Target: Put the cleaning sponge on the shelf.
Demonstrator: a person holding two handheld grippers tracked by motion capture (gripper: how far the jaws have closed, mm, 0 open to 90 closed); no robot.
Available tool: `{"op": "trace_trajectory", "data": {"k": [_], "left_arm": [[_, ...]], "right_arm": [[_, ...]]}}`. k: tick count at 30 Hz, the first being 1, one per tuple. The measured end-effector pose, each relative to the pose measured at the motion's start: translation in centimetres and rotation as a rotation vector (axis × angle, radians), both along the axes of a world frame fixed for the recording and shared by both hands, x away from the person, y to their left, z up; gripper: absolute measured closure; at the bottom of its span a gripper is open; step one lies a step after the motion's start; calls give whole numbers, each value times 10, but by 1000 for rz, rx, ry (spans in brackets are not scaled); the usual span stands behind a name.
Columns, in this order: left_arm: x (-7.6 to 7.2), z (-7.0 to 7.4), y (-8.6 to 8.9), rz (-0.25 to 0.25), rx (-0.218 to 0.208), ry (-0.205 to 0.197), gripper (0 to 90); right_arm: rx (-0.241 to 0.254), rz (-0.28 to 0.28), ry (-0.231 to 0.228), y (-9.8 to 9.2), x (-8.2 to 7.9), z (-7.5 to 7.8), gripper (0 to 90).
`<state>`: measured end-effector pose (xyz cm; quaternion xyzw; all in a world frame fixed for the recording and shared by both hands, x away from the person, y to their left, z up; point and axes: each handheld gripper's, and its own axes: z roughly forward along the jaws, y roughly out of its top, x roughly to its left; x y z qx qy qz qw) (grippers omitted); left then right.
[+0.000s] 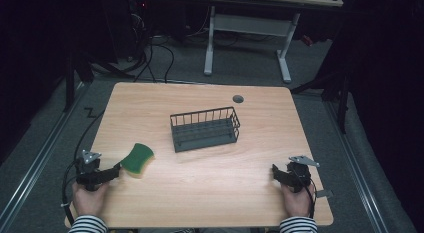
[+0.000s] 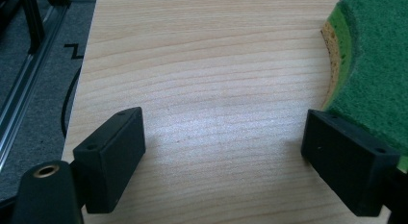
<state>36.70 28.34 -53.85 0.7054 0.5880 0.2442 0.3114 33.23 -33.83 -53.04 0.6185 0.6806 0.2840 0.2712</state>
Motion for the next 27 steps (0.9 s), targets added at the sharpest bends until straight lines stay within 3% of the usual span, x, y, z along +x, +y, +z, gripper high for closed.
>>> {"op": "trace_trajectory", "data": {"k": [6,16,20,21,27], "left_arm": [[0,0,2,-2,-14,1,157],[-2,1,1,1,6,15,154],[-3,2,2,10,-3,16,172],[-5,4,4,13,-22,15,176],[-14,22,3,-16,-57,-25,189]], "right_arm": [[2,-5,3,1,0,0,269],[2,13,9,1,0,0,237],[4,19,2,1,0,0,274],[4,23,-4,3,-2,0,334],[37,56,-4,9,-3,6,367]]}}
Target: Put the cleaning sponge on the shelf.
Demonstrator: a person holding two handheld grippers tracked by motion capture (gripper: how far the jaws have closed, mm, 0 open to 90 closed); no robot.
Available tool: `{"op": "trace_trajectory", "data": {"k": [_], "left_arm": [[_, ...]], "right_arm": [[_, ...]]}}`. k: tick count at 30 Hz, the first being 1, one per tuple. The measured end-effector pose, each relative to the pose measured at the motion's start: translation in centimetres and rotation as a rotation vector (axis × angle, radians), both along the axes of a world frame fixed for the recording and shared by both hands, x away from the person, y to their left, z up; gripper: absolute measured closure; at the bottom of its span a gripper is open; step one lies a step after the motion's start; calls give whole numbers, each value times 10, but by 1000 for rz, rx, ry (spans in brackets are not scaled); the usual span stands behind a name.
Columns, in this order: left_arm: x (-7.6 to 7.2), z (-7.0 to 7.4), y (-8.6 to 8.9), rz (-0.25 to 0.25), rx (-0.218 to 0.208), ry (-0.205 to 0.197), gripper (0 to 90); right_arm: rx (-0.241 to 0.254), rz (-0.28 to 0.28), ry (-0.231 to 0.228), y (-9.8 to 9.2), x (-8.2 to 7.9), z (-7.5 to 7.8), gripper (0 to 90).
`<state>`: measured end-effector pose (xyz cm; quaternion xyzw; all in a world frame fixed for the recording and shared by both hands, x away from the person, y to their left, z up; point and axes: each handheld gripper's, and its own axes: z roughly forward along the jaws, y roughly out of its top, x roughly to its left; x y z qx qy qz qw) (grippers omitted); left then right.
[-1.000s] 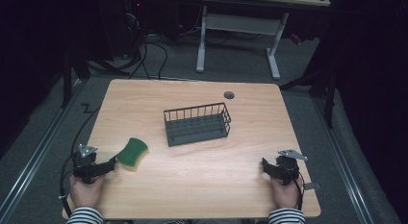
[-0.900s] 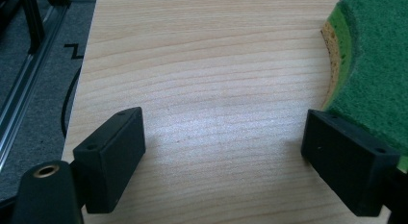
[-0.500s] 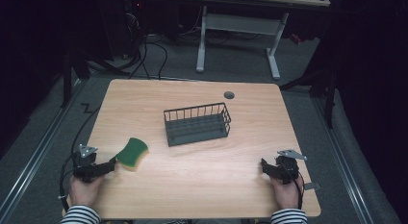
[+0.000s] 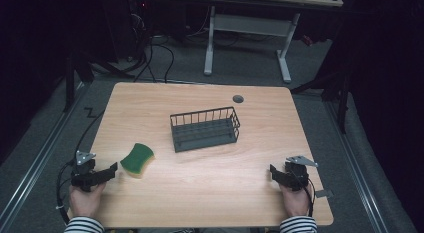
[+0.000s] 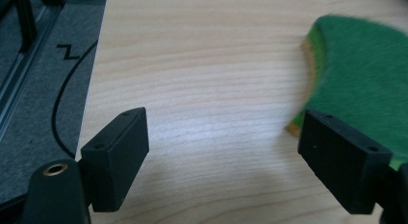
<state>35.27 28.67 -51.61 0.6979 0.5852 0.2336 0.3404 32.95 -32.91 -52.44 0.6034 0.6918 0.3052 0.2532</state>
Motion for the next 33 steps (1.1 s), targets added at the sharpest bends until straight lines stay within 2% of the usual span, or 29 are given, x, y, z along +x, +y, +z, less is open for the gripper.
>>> {"op": "trace_trajectory", "data": {"k": [2,3,7,11,13,15,16,21,22,25,29,33], "left_arm": [[-1,3,-1,-8,5,-3,189],[-3,9,-5,-28,6,-4,189],[-4,22,-13,-62,-9,-21,189],[-4,31,-21,-89,-20,-37,187],[-1,40,-31,-118,-31,-41,184],[0,42,-33,-125,-32,-44,184],[3,49,-41,-147,-32,-45,184],[10,59,-51,-172,-29,-47,213],[13,63,-54,-182,-49,-46,219],[18,68,-59,-197,-56,-43,222],[26,73,-70,-225,-50,-17,230],[35,77,-83,-251,-53,-3,237]], "right_arm": [[6,19,-7,2,0,4,371],[9,27,-10,4,-1,7,371],[25,65,-21,8,-1,16,380],[44,104,-33,14,0,26,428],[47,123,-41,17,3,31,445],[49,134,-49,19,4,33,458],[55,151,-54,23,8,39,474],[81,194,-57,31,20,49,493],[86,199,-56,32,22,50,494],[76,219,-56,37,29,55,499],[81,236,-61,41,37,60,513],[127,237,-76,43,50,68,512]]}}
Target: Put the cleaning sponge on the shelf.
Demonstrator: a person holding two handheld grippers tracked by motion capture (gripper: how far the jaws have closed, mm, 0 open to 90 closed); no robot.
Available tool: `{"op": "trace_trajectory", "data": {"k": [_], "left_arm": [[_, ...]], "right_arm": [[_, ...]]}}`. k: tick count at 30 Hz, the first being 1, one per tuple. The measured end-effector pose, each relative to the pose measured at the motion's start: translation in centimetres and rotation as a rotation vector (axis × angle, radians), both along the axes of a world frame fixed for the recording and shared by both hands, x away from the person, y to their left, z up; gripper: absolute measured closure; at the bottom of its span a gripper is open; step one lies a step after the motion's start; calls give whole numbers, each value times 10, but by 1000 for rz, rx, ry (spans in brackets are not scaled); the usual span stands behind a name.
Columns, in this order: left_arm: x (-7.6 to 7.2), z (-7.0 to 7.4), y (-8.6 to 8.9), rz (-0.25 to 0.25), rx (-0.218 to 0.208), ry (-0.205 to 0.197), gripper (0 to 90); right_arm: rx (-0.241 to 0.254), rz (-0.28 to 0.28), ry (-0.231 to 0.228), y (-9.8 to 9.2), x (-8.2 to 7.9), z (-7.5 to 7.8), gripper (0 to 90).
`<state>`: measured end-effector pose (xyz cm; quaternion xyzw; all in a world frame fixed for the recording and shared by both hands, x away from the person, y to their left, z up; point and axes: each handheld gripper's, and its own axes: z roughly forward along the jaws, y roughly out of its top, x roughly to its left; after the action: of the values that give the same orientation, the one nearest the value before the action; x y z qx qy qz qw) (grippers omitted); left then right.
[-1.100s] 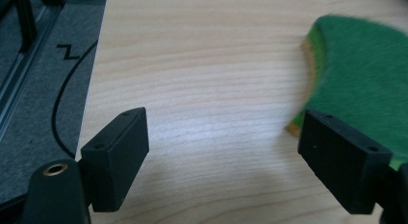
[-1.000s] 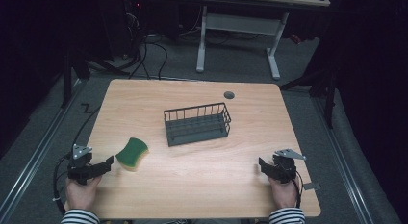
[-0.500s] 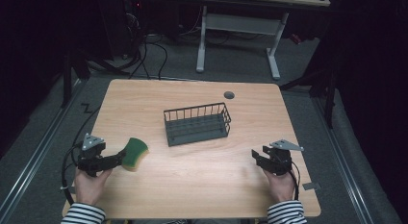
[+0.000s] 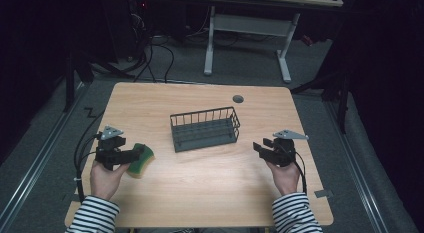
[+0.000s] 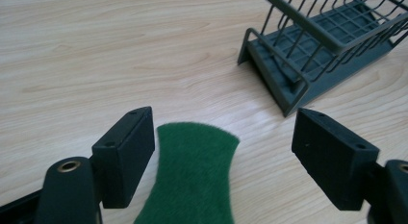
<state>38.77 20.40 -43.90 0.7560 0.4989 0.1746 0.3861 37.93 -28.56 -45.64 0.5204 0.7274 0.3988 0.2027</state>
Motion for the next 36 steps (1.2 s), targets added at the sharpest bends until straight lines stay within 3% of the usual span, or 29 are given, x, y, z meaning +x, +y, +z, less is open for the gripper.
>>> {"op": "trace_trajectory", "data": {"k": [1,4,8,13,16,26,36], "left_arm": [[0,0,0,0,0,0,237],[9,6,-15,-25,2,8,242],[19,11,-29,-47,0,19,243],[30,17,-48,-74,11,3,245],[37,20,-58,-89,14,-3,257],[61,23,-78,-111,20,-4,323],[83,10,-87,-84,49,44,379]], "right_arm": [[0,0,0,0,0,0,512],[63,11,2,3,13,10,500],[58,32,-2,13,27,19,494],[62,60,9,26,47,27,531],[59,63,-20,34,55,31,559],[10,55,18,47,79,29,585],[-17,37,55,54,97,21,648]]}}
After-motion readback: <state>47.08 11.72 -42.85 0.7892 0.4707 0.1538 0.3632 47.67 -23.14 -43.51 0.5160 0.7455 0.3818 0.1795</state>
